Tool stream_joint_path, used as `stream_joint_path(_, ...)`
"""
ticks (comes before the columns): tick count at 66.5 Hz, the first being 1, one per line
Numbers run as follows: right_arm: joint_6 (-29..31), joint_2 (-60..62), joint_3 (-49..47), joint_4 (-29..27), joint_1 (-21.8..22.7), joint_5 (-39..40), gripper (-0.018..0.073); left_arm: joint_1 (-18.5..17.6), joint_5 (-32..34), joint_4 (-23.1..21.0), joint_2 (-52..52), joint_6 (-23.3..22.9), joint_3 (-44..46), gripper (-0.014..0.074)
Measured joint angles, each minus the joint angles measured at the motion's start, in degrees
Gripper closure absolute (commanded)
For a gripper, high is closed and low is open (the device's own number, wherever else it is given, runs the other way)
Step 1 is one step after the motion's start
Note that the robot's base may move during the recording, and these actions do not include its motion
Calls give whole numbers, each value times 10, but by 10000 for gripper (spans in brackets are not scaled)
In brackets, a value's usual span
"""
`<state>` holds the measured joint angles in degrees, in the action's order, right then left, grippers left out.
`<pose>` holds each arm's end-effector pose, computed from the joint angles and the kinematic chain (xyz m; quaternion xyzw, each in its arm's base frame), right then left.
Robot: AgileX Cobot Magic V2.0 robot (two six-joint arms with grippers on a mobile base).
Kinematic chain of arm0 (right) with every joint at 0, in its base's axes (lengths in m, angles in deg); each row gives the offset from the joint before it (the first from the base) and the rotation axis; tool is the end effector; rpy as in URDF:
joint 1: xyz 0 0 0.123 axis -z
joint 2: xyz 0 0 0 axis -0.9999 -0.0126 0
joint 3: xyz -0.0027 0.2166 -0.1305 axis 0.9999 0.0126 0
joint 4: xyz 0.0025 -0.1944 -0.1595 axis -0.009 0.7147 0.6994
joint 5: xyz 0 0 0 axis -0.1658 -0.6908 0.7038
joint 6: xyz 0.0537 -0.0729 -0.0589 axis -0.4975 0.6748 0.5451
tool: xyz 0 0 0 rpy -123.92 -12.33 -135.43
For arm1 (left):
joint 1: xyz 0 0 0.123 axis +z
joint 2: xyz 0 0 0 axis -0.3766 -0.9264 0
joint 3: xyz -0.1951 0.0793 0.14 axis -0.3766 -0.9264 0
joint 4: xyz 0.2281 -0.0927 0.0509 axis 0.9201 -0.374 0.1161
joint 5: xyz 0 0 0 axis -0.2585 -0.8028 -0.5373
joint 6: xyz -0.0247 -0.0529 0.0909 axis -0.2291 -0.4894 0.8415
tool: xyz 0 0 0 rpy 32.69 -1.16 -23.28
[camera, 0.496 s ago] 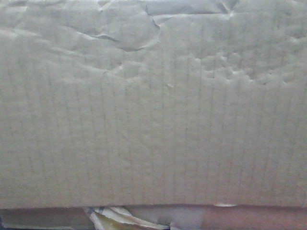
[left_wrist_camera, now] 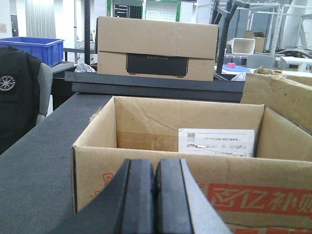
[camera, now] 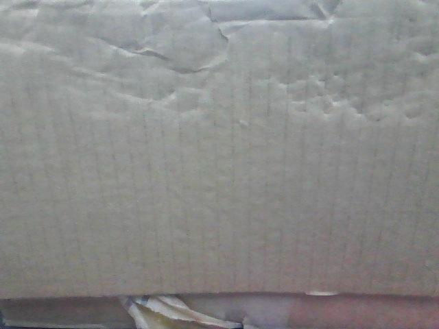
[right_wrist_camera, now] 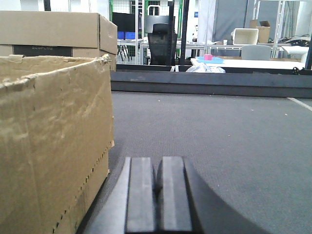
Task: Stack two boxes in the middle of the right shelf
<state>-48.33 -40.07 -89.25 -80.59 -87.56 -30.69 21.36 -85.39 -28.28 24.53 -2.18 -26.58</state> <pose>0.1057 -0.0031 0.2127 0.0179 0.6825 -0.0026 0.7307 0.1057 -0.0015 0.2148 -0.0050 0.6742 -0.0159 0.7384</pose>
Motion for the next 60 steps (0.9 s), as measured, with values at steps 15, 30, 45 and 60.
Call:
stream_joint_path(15, 0, 0, 0, 0, 0, 0, 724, 0, 0, 16, 0, 0, 0, 707)
stream_joint_path(30, 0, 0, 0, 0, 0, 0, 724, 0, 19, 21, 0, 1, 0, 707)
stream_joint_path(45, 0, 0, 0, 0, 0, 0, 724, 0, -74, 21, 1, 1, 75, 707)
stream_joint_path(60, 0, 0, 0, 0, 0, 0, 724, 0, -260, 21, -68, 1, 266, 707)
